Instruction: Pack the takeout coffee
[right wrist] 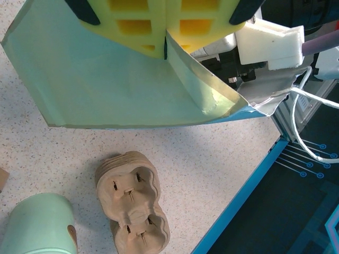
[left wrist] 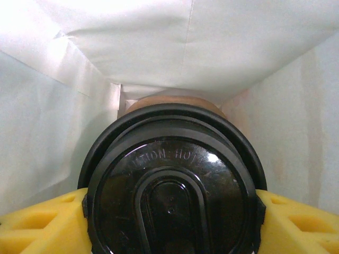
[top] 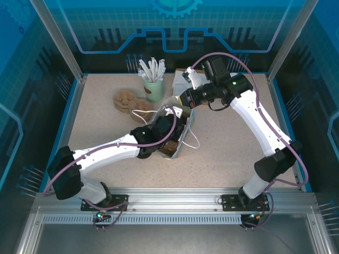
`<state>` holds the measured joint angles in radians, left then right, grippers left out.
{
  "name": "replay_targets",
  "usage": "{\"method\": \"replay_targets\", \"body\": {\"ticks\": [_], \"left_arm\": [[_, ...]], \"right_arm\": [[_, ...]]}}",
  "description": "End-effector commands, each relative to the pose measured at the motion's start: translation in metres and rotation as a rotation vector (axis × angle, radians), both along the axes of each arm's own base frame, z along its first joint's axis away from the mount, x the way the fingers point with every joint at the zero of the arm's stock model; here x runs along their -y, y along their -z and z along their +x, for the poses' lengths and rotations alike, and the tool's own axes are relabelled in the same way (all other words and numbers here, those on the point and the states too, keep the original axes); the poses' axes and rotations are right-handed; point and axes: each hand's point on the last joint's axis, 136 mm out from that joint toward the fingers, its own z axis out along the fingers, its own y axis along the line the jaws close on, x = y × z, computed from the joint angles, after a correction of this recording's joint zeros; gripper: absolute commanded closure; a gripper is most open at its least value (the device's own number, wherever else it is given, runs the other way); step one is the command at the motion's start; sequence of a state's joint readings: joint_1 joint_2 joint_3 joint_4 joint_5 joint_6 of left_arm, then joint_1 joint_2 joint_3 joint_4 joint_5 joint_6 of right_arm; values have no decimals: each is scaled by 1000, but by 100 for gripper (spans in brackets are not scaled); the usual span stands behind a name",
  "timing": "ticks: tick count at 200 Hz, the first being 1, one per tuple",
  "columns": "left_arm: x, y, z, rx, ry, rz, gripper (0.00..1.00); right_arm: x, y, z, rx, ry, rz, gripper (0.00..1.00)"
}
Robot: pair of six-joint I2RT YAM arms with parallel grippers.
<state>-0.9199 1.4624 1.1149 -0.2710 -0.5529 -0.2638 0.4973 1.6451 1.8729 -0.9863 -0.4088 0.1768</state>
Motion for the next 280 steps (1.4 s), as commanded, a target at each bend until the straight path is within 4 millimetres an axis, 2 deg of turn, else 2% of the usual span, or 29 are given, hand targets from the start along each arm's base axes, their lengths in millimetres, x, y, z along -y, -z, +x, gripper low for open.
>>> {"method": "replay_targets", "body": {"ticks": [1,63,120,191,280], "left_arm": [[3,10,3,-27,-12,-8,32],[2,14,7,-73,-36,-5,31],[5,16,14,-145,-60,-7,31],[7,32,21,-244,-79,5,31],[15,47,38,-352,-89,10,31]], "right_arm": [[-9,-4,-5,-12,-28,36,100],[-11,-3,-9,-19,-38,43,100],[-14,6,-4,-46,-26,52,100],[-14,13,8,-67,-2,77,100],[7,18,35,-79,103,108,78]]}}
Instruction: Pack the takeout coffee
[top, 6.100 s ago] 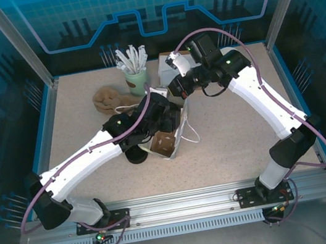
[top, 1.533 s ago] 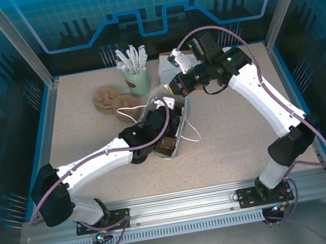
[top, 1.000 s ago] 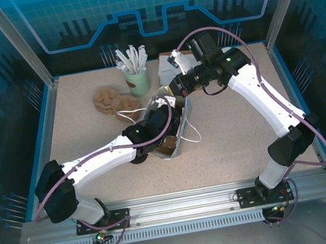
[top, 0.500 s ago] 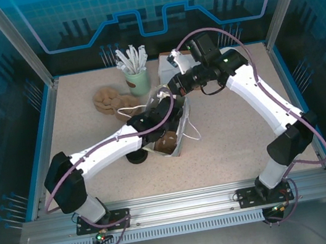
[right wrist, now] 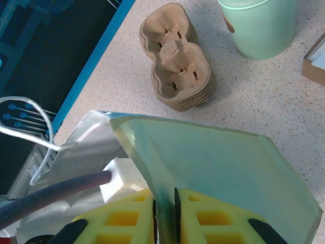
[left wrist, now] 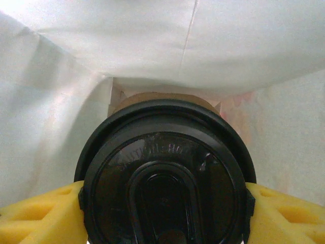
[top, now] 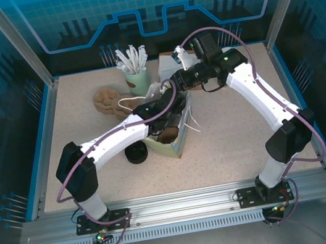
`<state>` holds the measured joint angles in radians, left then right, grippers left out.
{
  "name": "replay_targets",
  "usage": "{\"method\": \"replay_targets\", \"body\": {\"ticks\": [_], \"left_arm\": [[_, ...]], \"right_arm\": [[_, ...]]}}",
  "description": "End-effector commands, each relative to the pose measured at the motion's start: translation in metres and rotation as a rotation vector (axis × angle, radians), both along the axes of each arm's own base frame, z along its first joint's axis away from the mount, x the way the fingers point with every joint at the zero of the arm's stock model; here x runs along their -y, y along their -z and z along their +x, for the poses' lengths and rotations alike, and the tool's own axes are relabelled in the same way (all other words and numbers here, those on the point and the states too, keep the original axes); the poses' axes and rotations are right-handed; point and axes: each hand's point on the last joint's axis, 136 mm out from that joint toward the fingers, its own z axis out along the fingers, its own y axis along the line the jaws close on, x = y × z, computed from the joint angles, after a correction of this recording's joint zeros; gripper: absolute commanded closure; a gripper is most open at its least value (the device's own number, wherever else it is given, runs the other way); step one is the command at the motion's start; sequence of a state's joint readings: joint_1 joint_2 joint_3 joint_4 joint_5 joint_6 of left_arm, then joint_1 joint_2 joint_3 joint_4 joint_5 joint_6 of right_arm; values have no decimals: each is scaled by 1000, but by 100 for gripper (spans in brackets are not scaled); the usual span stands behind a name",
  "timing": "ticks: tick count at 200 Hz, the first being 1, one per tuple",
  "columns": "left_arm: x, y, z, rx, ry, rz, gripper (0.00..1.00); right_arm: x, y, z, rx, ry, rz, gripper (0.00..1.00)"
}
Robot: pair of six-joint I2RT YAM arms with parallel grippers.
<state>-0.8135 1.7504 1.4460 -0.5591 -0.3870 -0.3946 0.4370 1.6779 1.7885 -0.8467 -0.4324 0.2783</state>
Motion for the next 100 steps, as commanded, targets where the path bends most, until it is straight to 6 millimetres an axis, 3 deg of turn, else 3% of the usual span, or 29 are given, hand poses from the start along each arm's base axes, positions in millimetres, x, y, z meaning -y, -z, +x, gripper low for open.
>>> {"method": "replay_targets", "body": {"ticks": [1,52,100], "left_arm": [[2,9,1,-71,-7,-8,31],[10,17,10,-117,-1,5,31],[13,24,18,-177,-8,10,31]], "right_arm": [[0,-6,0,-16,-4,54,77],[29,-15,13,4,98,54,58],[67,-49,16,61,210,76,51]]}}
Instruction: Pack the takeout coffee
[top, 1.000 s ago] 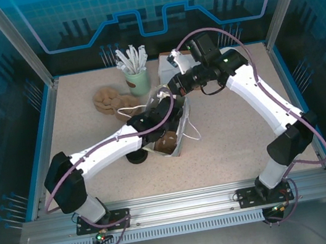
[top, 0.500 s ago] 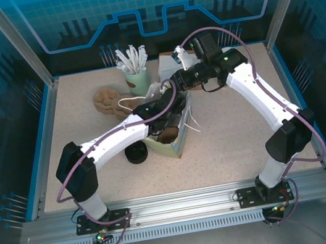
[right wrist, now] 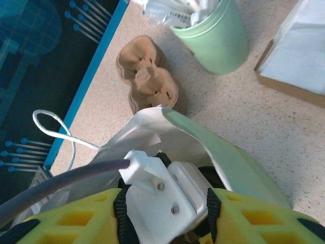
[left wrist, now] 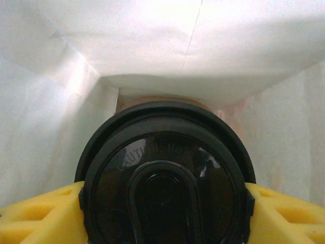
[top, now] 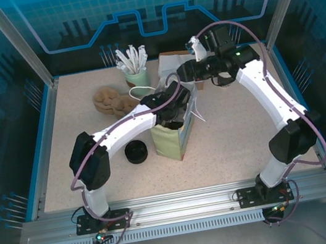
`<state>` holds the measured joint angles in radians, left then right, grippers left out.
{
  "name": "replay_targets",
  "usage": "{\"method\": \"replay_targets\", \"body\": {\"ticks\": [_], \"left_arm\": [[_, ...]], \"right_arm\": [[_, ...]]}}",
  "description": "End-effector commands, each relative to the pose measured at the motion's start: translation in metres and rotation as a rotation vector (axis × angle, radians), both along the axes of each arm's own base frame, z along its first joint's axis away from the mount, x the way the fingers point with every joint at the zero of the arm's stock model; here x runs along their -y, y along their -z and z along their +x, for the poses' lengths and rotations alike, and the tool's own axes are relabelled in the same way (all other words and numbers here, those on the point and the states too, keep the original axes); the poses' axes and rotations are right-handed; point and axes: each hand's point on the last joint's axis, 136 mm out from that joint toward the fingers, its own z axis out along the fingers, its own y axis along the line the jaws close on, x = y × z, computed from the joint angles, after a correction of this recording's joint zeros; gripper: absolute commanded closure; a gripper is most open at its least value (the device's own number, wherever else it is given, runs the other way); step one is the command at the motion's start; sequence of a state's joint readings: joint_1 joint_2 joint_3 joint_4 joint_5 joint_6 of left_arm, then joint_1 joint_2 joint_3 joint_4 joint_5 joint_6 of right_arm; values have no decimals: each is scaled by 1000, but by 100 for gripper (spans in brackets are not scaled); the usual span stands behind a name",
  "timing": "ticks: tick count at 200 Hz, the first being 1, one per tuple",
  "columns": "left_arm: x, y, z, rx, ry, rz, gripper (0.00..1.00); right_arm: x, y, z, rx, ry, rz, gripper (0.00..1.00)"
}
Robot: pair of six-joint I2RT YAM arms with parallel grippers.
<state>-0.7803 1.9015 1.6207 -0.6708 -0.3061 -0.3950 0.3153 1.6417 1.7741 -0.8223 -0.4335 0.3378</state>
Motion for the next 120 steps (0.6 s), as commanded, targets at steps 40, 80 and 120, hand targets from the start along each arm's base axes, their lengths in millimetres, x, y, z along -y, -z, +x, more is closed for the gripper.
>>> {"method": "replay_targets", "body": {"ticks": [40,80,120], "left_arm": [[1,12,3,-136,-35,8,31],[2,15,6,-190,-72,13,31],[4,14,13,-214,-94,23,31]], "right_arm": [[52,-53,-27,98,170,27,50],[81,-35,-49,43,260,41,50],[84,-9,-61,-58,273,102,56]]}}
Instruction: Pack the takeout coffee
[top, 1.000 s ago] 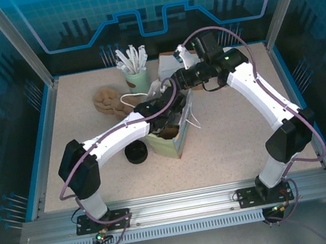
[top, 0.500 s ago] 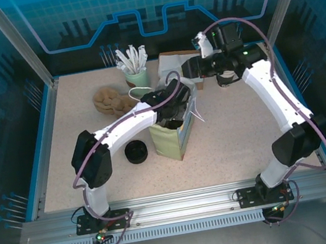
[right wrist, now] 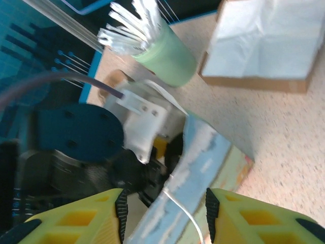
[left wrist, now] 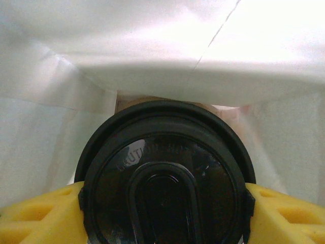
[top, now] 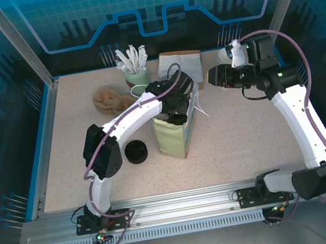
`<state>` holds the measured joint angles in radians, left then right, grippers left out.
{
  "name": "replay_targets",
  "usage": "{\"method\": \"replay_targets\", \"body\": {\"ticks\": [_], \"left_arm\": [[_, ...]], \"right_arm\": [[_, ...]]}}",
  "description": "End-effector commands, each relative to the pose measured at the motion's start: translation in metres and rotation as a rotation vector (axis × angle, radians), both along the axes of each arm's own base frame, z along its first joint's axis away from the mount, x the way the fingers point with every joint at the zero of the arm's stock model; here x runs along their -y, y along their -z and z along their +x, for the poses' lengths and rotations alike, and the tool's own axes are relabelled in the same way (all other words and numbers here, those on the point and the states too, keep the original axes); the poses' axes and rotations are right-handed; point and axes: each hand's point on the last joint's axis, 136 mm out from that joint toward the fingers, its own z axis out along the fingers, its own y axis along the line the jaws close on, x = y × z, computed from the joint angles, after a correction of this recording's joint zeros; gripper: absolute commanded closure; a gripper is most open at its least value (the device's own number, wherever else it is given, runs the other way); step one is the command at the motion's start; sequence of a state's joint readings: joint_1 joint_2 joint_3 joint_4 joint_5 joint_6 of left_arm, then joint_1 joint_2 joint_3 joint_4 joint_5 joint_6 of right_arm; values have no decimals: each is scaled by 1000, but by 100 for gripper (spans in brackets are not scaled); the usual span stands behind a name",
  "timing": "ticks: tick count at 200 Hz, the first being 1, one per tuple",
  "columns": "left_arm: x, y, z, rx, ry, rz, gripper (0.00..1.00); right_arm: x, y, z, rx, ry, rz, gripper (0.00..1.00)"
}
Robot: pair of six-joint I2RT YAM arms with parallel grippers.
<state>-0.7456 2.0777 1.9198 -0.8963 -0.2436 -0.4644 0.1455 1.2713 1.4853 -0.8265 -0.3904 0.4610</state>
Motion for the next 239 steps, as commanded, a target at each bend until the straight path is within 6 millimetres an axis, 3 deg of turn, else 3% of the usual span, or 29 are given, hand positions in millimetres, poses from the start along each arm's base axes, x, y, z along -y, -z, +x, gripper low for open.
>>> {"method": "replay_targets", "body": {"ticks": [1,35,80,126,239], "left_arm": [[-4,13,-6,-91,-26,22,31],[-3,11,3,-102,-43,25,31],[3,15,11,-123,-48,23,31],[4,23,16,-140,-56,26,32],[5,66,12,-206,-75,41,35]], "right_arm": [[-4,11,-3,-60,-1,56,56],[-14,28,-1,-149,-10,91,54],[-44,39,-3,-184,-93,96,52],[-51,53,-1,-220,-101,86,52],[-64,71,0,-259,-146,47,56]]}}
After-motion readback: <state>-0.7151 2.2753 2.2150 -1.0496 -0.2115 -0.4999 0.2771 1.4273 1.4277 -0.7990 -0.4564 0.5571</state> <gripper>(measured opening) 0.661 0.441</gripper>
